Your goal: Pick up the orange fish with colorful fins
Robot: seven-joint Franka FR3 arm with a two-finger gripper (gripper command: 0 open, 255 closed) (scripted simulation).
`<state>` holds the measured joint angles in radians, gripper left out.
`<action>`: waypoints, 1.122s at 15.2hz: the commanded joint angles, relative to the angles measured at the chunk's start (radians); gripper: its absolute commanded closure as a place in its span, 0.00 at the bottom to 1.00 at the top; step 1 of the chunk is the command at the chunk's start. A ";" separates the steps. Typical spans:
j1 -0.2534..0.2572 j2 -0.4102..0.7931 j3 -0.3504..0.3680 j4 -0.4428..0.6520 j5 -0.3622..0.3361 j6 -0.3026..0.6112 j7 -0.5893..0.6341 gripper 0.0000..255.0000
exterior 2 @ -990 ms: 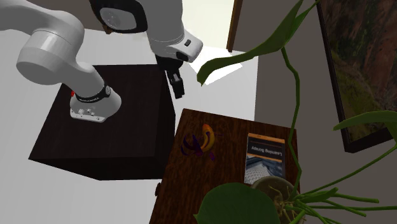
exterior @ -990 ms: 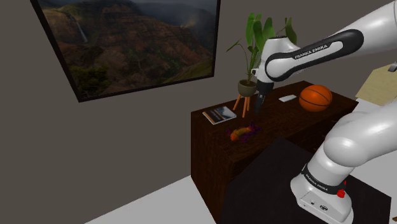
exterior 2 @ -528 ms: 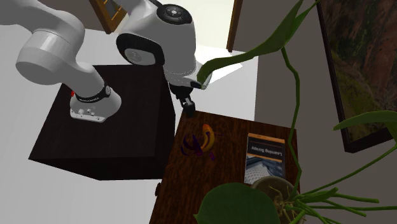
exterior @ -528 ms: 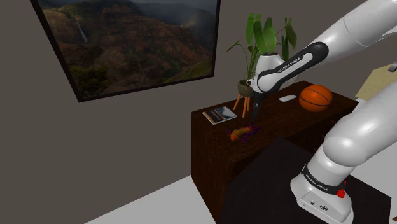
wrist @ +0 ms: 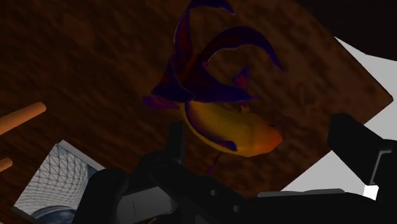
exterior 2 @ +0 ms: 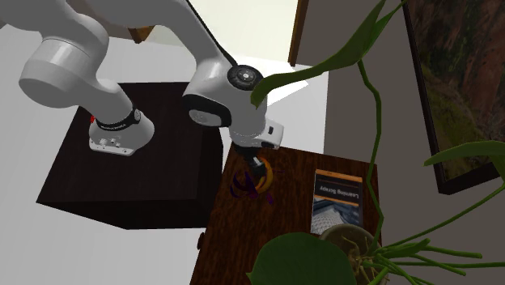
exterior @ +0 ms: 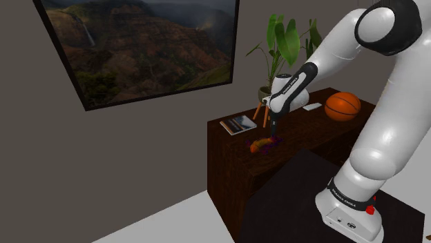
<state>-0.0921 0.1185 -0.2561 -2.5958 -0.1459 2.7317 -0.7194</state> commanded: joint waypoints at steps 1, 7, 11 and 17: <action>-0.012 0.095 0.006 0.040 0.019 0.060 -0.041 0.00; -0.073 0.322 0.043 0.168 0.046 0.171 -0.127 0.00; -0.083 0.384 0.055 0.186 0.054 0.214 -0.126 0.00; -0.091 0.424 0.063 0.202 0.058 0.239 -0.127 1.00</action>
<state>-0.1825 0.5415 -0.1931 -2.3942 -0.0878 2.9700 -0.8464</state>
